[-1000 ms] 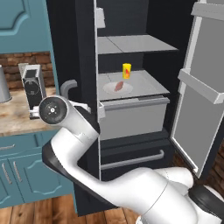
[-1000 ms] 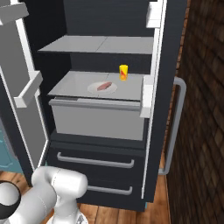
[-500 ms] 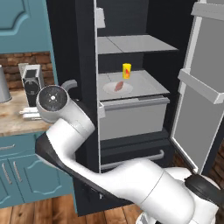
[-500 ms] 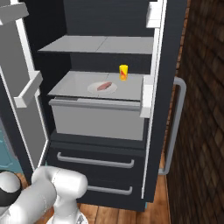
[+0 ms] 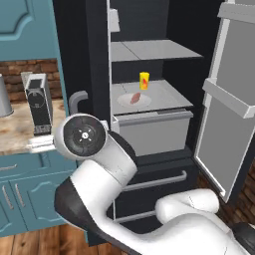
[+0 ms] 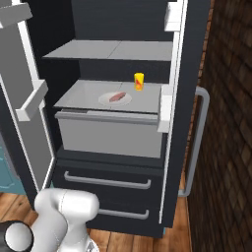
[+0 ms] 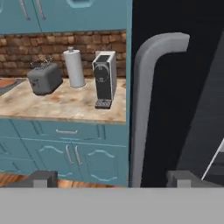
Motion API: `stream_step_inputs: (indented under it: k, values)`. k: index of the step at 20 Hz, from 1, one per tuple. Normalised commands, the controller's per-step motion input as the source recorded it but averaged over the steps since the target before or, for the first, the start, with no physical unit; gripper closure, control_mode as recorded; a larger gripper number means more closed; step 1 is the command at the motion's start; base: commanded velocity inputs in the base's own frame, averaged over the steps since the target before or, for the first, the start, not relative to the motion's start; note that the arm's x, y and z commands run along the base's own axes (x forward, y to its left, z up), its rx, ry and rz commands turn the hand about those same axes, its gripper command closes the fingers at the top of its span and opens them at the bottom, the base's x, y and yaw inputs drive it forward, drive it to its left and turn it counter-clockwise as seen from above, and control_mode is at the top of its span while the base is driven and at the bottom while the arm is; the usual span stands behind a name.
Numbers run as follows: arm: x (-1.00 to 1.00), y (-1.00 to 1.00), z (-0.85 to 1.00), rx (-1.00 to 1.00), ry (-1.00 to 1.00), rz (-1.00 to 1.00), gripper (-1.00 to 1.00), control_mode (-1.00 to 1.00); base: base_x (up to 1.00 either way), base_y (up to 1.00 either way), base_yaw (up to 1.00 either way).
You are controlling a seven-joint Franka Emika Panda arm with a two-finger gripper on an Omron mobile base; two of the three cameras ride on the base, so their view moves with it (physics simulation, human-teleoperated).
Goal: Retrieve the steak from the fridge and place it on the saucepan with marinade on the stove.
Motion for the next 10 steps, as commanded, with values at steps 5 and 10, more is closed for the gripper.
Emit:
stream_step_inputs:
  k: [5,10]
  values:
    - [-0.67,-0.94,0.52,0.0,-0.05,-0.06,-1.0,-1.0,0.0,0.0,0.0]
    - [-0.4,-0.98,0.74,0.06,0.0,-0.03,-1.0,-1.0,0.0,0.0,0.0]
